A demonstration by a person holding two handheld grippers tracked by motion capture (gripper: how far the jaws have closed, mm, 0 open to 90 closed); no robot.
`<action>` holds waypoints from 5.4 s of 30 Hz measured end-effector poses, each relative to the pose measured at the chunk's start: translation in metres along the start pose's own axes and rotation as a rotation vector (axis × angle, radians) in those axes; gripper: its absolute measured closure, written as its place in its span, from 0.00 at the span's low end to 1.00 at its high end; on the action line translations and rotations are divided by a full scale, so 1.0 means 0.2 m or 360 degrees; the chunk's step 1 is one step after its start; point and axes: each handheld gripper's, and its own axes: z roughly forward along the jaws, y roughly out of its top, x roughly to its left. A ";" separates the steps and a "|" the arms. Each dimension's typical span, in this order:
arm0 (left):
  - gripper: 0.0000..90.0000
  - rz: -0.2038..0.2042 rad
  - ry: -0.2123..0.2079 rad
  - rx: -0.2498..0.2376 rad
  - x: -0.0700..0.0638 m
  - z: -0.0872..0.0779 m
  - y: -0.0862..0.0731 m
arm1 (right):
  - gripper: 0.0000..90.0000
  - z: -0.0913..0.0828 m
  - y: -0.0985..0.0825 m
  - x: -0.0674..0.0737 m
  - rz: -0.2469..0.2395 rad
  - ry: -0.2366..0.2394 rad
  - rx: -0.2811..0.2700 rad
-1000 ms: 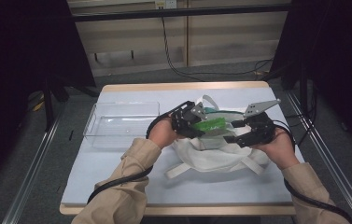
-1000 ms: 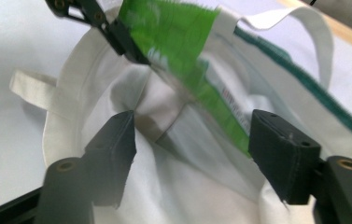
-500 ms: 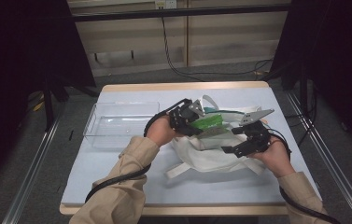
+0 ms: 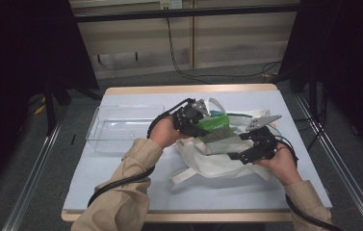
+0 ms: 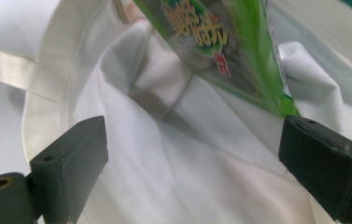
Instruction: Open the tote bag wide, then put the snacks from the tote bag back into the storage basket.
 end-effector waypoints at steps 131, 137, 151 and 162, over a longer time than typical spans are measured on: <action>0.84 -0.0126 -0.0162 0.0230 0.29 -0.76 0.00 | 0.05 -0.05 0.00 -0.04 -0.0044 0.0067 -0.0035; 0.84 -0.0151 -0.0136 0.0218 0.32 -0.81 -0.04 | 0.05 -0.03 -0.01 -0.03 -0.0052 0.0076 -0.0008; 0.83 -0.0125 -0.0112 0.0283 0.39 -0.87 -0.13 | 0.05 -0.02 0.00 -0.02 -0.0058 0.0083 -0.0007; 0.83 -0.0092 -0.0094 0.0304 0.41 -0.89 -0.16 | 0.05 -0.02 0.01 -0.02 -0.0068 0.0093 -0.0009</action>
